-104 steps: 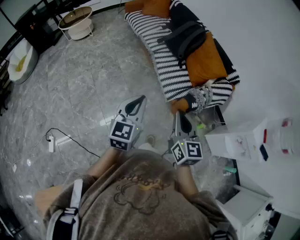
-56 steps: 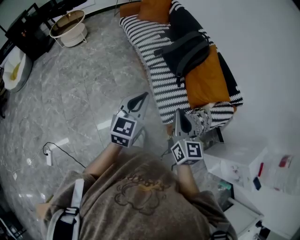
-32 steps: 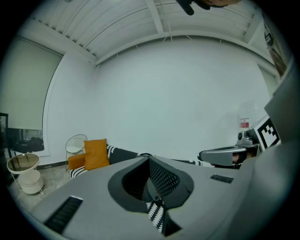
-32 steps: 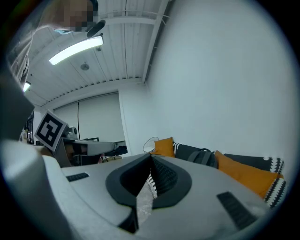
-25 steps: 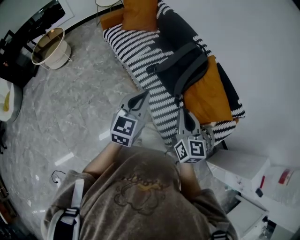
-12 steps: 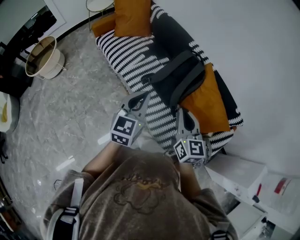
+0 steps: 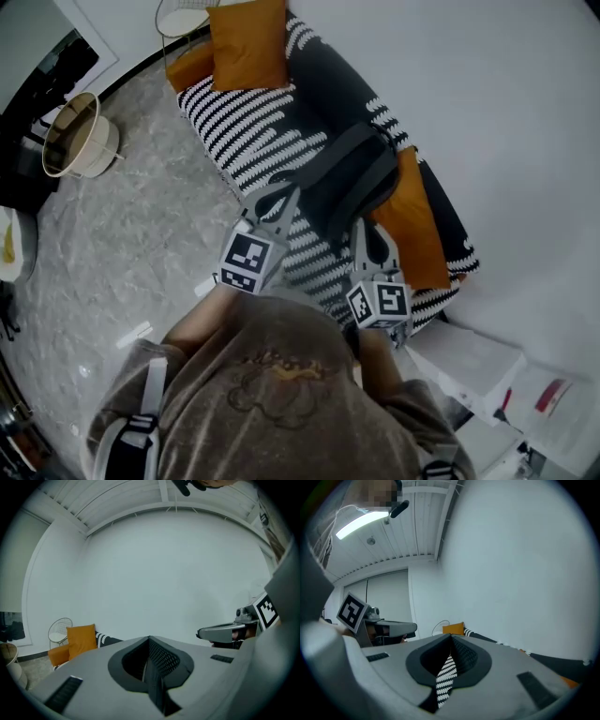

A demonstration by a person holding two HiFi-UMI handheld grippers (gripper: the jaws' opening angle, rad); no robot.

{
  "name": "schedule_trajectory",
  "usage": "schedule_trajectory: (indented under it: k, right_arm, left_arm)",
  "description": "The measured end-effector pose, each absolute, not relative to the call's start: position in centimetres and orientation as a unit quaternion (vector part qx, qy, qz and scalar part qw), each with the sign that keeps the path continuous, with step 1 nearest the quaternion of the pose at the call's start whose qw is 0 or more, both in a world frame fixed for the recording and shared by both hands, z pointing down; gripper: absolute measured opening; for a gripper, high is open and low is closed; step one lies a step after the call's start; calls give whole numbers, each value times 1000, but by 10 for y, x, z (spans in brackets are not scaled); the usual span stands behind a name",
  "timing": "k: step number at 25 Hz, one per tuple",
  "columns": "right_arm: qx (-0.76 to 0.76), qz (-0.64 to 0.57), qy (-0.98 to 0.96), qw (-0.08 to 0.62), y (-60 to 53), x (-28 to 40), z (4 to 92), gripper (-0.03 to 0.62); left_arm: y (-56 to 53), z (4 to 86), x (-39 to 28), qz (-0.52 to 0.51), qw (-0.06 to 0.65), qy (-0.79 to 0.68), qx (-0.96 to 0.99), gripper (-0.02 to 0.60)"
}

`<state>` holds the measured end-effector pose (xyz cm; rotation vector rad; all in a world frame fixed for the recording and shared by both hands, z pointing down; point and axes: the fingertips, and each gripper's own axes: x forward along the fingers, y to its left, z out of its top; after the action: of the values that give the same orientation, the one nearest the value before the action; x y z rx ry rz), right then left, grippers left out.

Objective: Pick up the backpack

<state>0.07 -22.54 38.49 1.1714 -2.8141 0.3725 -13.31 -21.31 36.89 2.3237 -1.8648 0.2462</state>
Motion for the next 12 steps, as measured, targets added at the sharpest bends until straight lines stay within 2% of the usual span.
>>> schedule_trajectory:
  k: [12]
  right_arm:
    - [436, 130, -890, 26, -290, -15, 385, 5]
  left_arm:
    - [-289, 371, -144, 88, 69, -577, 809, 2]
